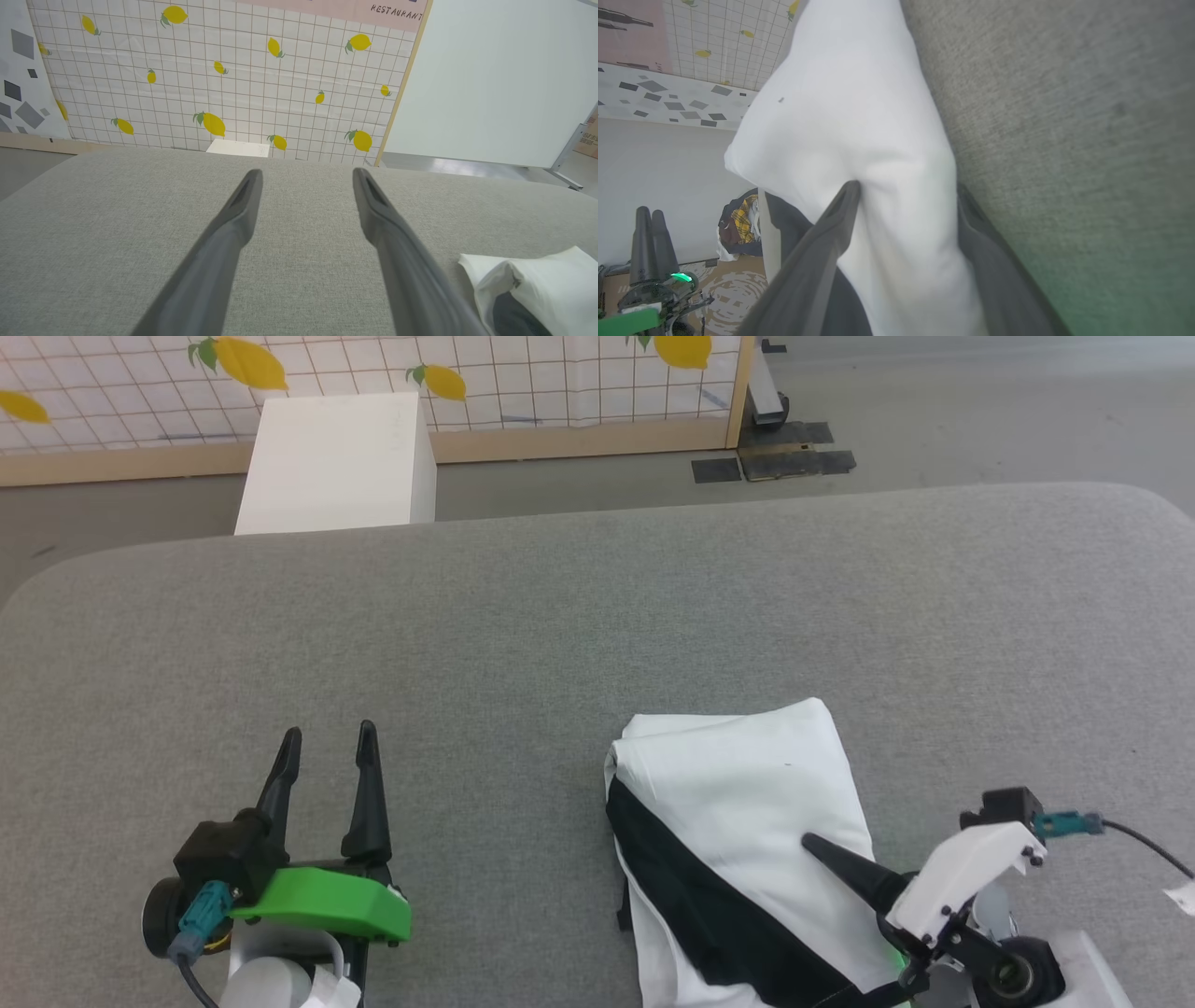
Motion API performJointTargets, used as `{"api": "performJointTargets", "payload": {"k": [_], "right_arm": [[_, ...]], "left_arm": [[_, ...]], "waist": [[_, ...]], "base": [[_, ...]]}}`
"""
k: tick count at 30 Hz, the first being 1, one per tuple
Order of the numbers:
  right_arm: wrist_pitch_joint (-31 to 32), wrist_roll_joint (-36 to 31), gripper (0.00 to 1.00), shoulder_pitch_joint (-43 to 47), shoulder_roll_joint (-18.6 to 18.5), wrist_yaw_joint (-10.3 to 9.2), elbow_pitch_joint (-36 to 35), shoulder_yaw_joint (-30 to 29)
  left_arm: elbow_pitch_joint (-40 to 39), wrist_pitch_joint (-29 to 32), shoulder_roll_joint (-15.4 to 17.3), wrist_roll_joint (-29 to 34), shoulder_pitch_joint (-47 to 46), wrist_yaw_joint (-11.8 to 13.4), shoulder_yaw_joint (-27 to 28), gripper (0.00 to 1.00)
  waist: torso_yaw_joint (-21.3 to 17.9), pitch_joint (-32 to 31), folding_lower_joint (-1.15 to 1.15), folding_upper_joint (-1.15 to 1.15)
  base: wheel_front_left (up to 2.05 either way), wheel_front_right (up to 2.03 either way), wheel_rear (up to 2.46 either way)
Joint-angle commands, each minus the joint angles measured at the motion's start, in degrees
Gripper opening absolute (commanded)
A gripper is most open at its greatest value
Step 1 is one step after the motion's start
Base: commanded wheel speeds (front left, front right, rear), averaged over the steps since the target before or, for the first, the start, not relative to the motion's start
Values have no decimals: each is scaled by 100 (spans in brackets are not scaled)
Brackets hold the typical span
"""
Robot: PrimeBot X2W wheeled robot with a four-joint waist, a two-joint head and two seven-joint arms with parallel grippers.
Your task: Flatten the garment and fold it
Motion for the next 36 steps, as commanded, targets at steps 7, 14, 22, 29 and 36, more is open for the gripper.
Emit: {"api": "performJointTargets", "payload": {"k": [7,14,22,29,36], "right_arm": [[408,-805,0,-211,19,-8,-52,239],[665,-1271,0,-203,19,-8,-729,318],[723,-2984,0,-688,-506,-8,-1610,1040],[331,-3927,0,-1449,-1158,-8,-1386,1467],[-512,-4598,0,-2395,-1479,-8,-524,1365]], "left_arm": [[-12,-26,-15,36,-40,19,0,100],[-54,-26,-15,52,-16,62,48,100],[-198,-26,5,173,-109,33,136,100],[-278,-26,28,313,-419,-54,-37,100],[-275,-22,217,519,-836,-124,-298,100]], "waist": [[79,84,0,48],[-50,138,0,48],[-697,385,0,48],[-1484,754,0,48],[-2271,1360,0,48]], "base": [[0,0,0],[0,0,0],[0,0,0],[0,0,0],[0,0,0]]}}
